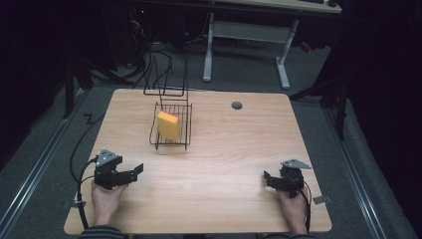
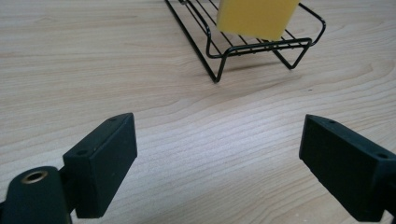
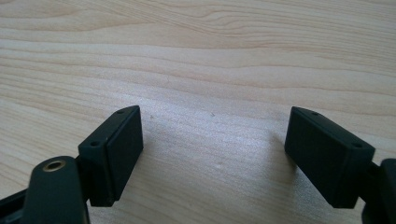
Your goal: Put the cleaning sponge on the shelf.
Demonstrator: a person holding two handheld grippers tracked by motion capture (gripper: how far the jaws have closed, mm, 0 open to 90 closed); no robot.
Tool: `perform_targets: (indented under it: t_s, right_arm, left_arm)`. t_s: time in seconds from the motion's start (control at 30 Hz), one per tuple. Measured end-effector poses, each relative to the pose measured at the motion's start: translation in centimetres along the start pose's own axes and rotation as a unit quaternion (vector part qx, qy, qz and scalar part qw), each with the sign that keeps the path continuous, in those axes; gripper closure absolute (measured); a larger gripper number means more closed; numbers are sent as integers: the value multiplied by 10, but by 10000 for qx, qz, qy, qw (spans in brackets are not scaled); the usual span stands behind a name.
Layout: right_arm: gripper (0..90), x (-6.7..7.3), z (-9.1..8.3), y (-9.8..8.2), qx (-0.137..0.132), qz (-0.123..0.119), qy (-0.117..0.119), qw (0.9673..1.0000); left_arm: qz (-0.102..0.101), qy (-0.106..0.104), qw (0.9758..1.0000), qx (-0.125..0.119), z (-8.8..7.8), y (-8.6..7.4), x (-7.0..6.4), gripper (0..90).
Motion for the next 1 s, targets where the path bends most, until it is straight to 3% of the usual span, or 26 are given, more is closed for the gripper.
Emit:
perform_targets:
  t_s: [0.07,0.43,0.67,1.0]
  right_arm:
    - [195,0,0,0,-2,-9,1,10000]
    - [195,0,0,0,3,6,1,10000]
    - [195,0,0,0,3,8,1,10000]
    - [195,0,0,0,2,5,-1,10000]
  left_arm:
    - [55,88,9999,8,2,-2,1,124]
    - [27,142,9998,113,11,-6,6,140]
    - [-74,129,9998,157,18,-9,7,141]
    - [11,347,9991,238,27,-12,12,141]
Point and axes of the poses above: each handheld gripper's, and its own axes: z roughly forward along the jaws, y roughly out of its top, x roughly to its left, the point moved 9 cm from there along z, roughly forward along the jaws, and after that the axes turned 2 degrees about -x, right-handed, at the moved point
